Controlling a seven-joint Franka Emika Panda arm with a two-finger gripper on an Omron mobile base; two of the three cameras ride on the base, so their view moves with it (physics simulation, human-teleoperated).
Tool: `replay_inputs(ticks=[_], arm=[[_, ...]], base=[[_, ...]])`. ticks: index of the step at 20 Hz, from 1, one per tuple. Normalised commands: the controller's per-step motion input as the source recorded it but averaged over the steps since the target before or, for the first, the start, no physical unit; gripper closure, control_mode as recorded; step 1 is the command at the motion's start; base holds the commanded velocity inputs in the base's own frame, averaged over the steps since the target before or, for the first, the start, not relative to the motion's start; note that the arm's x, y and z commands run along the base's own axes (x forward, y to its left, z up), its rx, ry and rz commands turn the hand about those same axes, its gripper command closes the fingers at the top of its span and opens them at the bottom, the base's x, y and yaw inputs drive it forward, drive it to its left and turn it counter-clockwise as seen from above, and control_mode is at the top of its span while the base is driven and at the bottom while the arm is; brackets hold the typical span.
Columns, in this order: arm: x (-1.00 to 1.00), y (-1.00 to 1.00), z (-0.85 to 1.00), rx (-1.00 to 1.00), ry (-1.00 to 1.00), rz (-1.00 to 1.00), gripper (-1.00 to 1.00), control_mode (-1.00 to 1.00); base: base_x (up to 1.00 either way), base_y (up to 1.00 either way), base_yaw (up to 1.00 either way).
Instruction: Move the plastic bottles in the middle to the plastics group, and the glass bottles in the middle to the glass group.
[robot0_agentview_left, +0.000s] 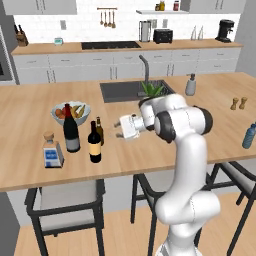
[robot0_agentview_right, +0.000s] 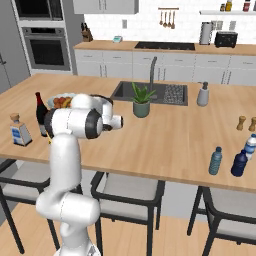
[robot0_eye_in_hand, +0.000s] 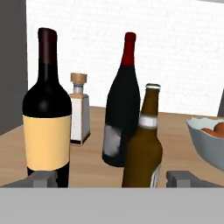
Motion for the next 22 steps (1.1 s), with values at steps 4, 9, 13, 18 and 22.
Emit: replay_inputs(ticks=[4,9,13,18,22], arm=[[-0.55,-0.17,0.78,-0.06,0.0,-0.11,-1.0,-1.0],[-0.53,-0.29,0.67,-0.16,0.0,-0.24,-1.0,-1.0],[-0.49,-0.36,0.52,-0.24,0.0,-0.36,-1.0,-1.0],[-0.49,-0.43,0.43,-0.27,0.01,-0.4,-1.0,-1.0],[-0.39,-0.48,0.43,-0.21,0.18,-0.42,-1.0,-1.0]], base=[[0.0,0.0,0.0],[0.0,0.0,0.0],[0.0,0.0,0.0],[0.0,0.0,0.0],[0.0,0.0,0.0]])
